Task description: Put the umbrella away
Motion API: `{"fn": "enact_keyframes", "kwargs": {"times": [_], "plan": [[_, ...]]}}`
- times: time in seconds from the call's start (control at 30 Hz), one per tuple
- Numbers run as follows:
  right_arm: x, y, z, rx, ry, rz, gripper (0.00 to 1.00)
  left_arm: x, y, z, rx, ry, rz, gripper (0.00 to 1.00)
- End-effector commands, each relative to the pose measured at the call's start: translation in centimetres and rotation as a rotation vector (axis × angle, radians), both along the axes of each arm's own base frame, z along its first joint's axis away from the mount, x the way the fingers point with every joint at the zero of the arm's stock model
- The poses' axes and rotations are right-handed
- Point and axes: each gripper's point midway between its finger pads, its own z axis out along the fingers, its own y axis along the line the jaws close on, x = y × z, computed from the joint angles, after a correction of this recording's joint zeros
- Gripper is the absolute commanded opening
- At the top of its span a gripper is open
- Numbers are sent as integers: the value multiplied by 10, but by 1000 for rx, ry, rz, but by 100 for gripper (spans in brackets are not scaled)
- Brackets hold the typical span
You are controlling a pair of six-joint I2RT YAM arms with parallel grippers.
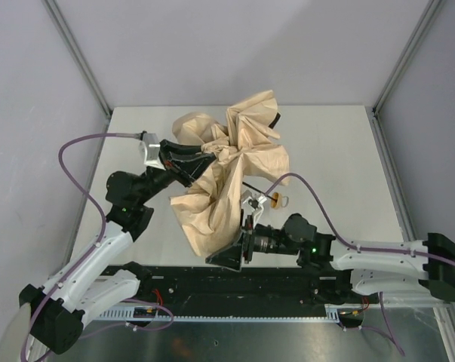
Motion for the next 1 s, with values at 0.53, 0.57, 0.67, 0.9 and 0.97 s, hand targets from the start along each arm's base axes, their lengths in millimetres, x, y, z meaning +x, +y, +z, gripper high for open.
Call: {"fn": "enact_keyframes", "kwargs": {"times": [0.53, 0.57, 0.67, 0.9, 0.97], "plan": [[55, -142, 22, -125, -108, -529, 85, -9, 39, 20, -73, -129, 134, 0], [54, -135, 38, -68, -105, -518, 81, -3, 43, 21, -94, -100, 165, 0], [64, -109, 67, 31, -65, -537, 81, 12, 53, 23, -159, -16, 240, 0], [72, -19, 63, -126, -166, -474, 13, 28, 72, 26, -310, 134, 318, 0], [87, -26, 49, -259, -217, -581, 34, 35, 78, 23, -323, 188, 372, 0]]}}
